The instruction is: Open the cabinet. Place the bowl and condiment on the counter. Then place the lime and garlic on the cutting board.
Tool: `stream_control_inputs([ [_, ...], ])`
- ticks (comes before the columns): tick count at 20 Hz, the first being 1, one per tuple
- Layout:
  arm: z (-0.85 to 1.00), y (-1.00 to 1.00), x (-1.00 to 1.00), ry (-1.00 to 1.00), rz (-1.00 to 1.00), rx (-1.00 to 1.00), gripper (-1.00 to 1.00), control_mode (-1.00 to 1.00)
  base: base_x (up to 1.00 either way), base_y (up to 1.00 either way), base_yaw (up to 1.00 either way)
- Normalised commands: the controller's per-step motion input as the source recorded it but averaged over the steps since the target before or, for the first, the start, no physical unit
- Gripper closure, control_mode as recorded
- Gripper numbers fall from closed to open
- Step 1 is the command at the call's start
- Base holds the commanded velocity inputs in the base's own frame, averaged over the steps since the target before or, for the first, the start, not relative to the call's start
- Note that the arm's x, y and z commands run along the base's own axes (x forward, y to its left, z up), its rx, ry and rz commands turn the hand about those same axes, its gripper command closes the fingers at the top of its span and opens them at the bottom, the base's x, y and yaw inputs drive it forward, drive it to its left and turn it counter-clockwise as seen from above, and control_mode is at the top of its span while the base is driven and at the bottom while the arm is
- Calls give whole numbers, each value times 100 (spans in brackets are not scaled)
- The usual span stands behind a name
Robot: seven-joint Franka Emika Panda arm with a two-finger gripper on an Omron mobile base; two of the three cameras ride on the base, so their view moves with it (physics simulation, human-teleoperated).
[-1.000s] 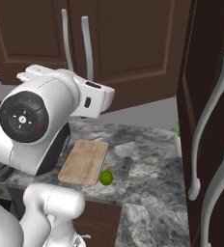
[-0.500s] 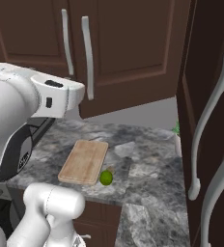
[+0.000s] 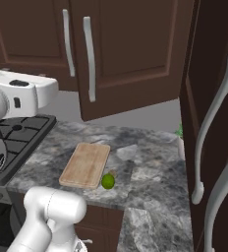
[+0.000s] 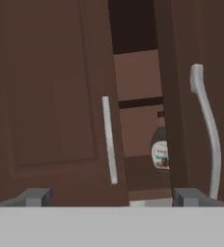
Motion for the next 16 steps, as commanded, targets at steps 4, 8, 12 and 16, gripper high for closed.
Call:
stream_control_inputs([
  [4, 0, 36, -1, -6, 0, -4, -100, -100, 0, 0, 0],
  [8, -4, 21, 11, -5, -3, -4, -100, -100, 0, 0, 0],
  [12, -7, 7, 30, 0, -13, -4, -100, -100, 0, 0, 0],
  [16, -4, 8, 33, 2, -12, -2, -100, -100, 0, 0, 0],
])
